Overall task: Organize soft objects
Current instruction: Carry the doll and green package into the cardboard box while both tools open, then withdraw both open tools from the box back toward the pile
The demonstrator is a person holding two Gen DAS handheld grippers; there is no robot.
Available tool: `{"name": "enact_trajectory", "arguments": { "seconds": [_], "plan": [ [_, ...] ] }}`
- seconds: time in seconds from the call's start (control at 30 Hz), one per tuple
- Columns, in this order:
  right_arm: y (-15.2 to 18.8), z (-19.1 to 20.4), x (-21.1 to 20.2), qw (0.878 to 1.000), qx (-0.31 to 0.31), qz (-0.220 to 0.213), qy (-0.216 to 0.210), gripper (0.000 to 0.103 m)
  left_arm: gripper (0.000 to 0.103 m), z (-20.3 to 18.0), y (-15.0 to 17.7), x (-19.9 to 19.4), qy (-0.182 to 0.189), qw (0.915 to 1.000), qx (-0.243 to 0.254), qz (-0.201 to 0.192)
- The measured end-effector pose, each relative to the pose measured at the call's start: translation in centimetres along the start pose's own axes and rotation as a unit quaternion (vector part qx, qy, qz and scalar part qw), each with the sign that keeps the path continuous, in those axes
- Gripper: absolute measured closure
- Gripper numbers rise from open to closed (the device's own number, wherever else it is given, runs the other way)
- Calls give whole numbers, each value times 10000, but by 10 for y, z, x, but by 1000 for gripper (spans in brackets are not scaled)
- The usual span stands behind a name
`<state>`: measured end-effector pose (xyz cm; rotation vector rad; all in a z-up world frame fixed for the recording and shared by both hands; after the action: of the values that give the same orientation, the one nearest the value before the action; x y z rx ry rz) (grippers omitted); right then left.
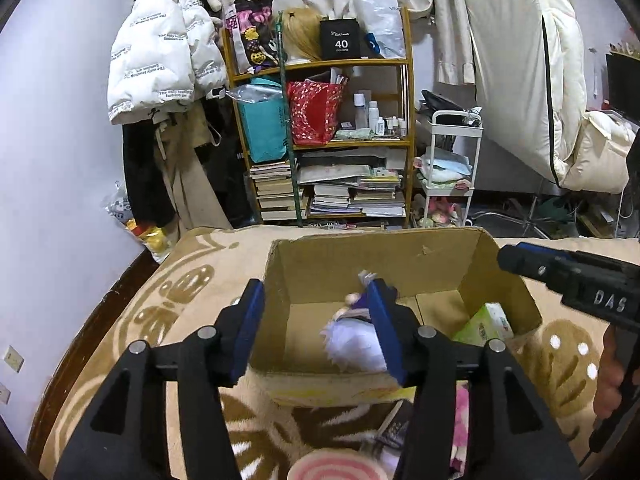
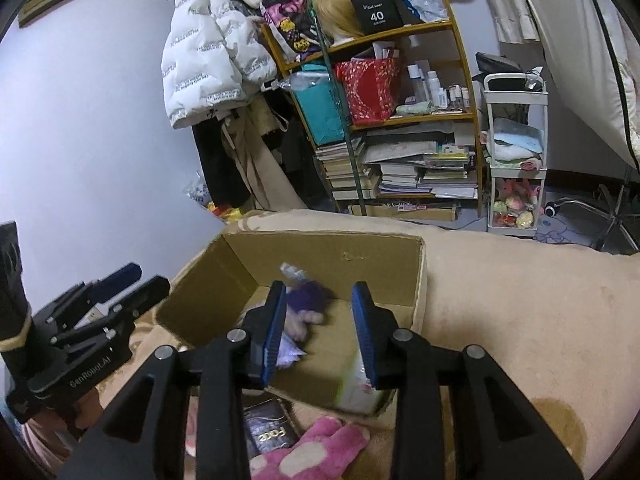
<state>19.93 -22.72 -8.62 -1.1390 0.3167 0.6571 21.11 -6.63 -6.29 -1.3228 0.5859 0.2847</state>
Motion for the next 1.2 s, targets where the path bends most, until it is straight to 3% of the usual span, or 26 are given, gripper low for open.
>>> {"name": "enact_trajectory", "arguments": {
  "seconds": [0.07,0.13,0.2,0.27,0.33,0.43,0.6,0.87,1.2],
  "plan": [
    [1,2,-9,10000,30,-43,6,54,44,1,2,-7,13,10000,-13,21],
    [2,4,-17,9999,28,-69,68,42,28,1,4,-14,61,9999,-9,127],
    [4,5,-25,9999,21,-98,104,41,16,-1,7,-25,90,9999,7,134],
    [7,7,-32,9999,9,-77,134,33,12,-2,10,-37,51,9999,80,118],
    [9,9,-41,9998,7,-119,175,16,8,-5,13,-49,-7,9998,157,93],
    [13,13,-56,9995,12,-244,224,0,6,-8,17,-66,-45,9998,207,55],
    [22,21,-74,9996,47,-212,196,0,3,-6,26,-91,-31,9999,141,73],
    [44,22,-90,9997,59,-42,251,0,3,-4,53,-115,90,9988,41,473],
    [59,31,-93,9991,-149,178,363,0,3,7,67,-108,-19,9971,-88,754]
  ]
}}
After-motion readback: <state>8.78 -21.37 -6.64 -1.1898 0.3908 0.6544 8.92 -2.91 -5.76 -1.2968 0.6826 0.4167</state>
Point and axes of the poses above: each gripper's, at about its wrist camera, not at the fingertips, and x roughly the way its jaws point, z to its left, y to its underside, the point moved 8 cm from there along x, roughly the way its jaws point, and after that the axes turned 2 degrees about x, right-handed, at the moved point
